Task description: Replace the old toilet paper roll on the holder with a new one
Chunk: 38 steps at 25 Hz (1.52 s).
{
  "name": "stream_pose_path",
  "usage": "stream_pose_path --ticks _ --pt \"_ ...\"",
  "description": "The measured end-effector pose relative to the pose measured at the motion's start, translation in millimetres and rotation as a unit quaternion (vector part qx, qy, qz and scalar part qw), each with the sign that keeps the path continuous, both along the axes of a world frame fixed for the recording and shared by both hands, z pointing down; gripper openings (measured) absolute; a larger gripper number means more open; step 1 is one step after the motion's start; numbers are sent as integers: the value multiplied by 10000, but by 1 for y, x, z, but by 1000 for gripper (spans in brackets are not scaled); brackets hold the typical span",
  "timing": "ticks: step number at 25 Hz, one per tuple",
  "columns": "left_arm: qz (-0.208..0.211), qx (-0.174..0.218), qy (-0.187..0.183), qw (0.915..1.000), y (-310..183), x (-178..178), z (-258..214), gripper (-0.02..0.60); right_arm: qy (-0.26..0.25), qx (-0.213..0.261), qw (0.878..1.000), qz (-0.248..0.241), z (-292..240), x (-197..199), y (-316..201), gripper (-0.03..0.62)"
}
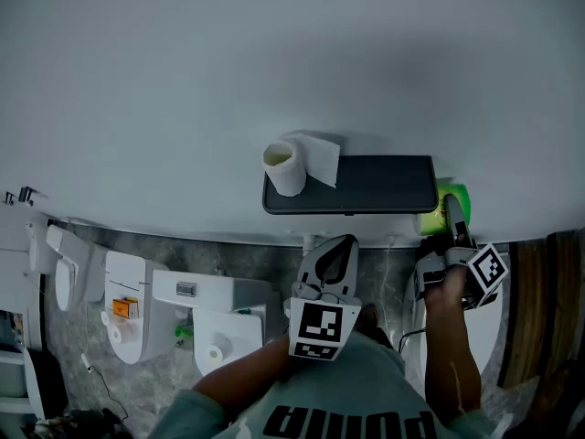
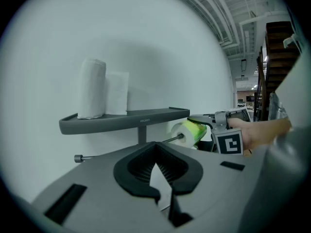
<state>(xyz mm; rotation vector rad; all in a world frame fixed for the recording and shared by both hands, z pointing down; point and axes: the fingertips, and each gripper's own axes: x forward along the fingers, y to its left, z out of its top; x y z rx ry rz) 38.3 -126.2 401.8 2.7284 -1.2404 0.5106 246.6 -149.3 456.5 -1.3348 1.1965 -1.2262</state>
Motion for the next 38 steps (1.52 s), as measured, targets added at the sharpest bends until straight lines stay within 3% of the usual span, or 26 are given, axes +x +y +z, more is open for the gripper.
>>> stream_pose_path --ticks 18,24,38 --pt "-32 13 19 10000 2 -6 -1 8 -690 170 9973 195 7 -5 -3 413" --pt "-50 27 36 10000 0 -8 -1 8 -737 140 9971 -158 14 -43 -8 413" --pt "-326 48 104 9994 -4 -35 1 8 -656 218 9971 -304 11 -98 -19 413"
